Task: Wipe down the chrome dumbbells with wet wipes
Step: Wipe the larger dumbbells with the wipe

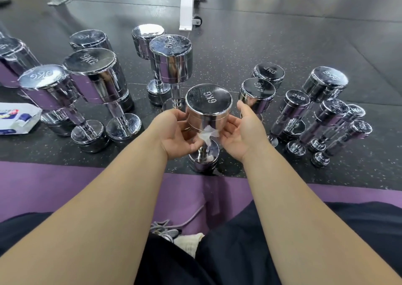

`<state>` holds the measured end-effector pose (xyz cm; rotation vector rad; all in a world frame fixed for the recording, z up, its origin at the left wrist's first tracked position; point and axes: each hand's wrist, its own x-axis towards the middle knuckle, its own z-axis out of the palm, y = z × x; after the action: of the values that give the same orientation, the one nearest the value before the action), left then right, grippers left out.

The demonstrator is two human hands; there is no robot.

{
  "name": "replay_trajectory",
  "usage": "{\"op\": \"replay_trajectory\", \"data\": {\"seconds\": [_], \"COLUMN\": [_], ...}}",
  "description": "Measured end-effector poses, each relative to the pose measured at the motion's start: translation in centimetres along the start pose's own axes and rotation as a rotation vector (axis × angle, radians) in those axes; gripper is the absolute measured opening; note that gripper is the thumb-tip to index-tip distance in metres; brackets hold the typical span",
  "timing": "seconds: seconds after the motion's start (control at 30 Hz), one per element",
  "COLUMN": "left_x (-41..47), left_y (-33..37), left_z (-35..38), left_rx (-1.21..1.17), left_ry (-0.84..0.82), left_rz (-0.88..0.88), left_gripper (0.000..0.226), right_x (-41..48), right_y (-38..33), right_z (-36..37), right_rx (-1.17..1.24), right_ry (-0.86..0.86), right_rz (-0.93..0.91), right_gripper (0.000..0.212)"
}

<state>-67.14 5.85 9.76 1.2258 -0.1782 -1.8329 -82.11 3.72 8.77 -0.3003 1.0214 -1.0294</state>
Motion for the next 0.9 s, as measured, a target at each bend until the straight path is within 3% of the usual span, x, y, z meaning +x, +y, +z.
{"op": "replay_trajectory", "data": {"seconds": [0.1, 0.2, 0.3, 0.43, 0.67, 0.77, 0.9], "left_x": [-0.4, -0.6, -0.2, 0.0, 0.1, -0.6, -0.5], "left_y": [-0.5, -0.7, -0.5, -0.1, -0.3, -1.3, -1.7], "left_z": [0.7, 1.1, 0.8, 0.3, 0.5, 0.6, 1.3], "left_rx": [-0.131, -0.217, -0.215, -0.036, -0.152, -0.075, -0.160], "left_ry": [0.049, 0.095, 0.063, -0.007, 0.054, 0.124, 0.109], "left_rz": [0.134, 0.264, 0.225, 0.132, 0.256, 0.260, 0.343], "left_gripper": [0.019, 0.017, 0.018, 0.022, 0.021, 0.019, 0.020], "right_x": [-0.8, -0.9, -0.5, 0.5, 0.5, -0.5, -0.3], "right_y": [0.3, 0.6, 0.4, -0.2, -0.1, 0.2, 0.4], "right_z": [-0.1, -0.2, 0.2, 0.9, 0.1, -0.2, 0.2], "right_rx": [0.172, 0.138, 0.061, 0.064, 0.197, 0.206, 0.203], "right_ry": [0.011, 0.012, 0.004, -0.004, 0.008, -0.081, -0.092], "right_rz": [-0.003, -0.005, 0.026, 0.037, -0.009, -0.035, -0.063], "right_gripper": [0.036, 0.041, 0.047, 0.041, 0.015, 0.021, 0.017]}}
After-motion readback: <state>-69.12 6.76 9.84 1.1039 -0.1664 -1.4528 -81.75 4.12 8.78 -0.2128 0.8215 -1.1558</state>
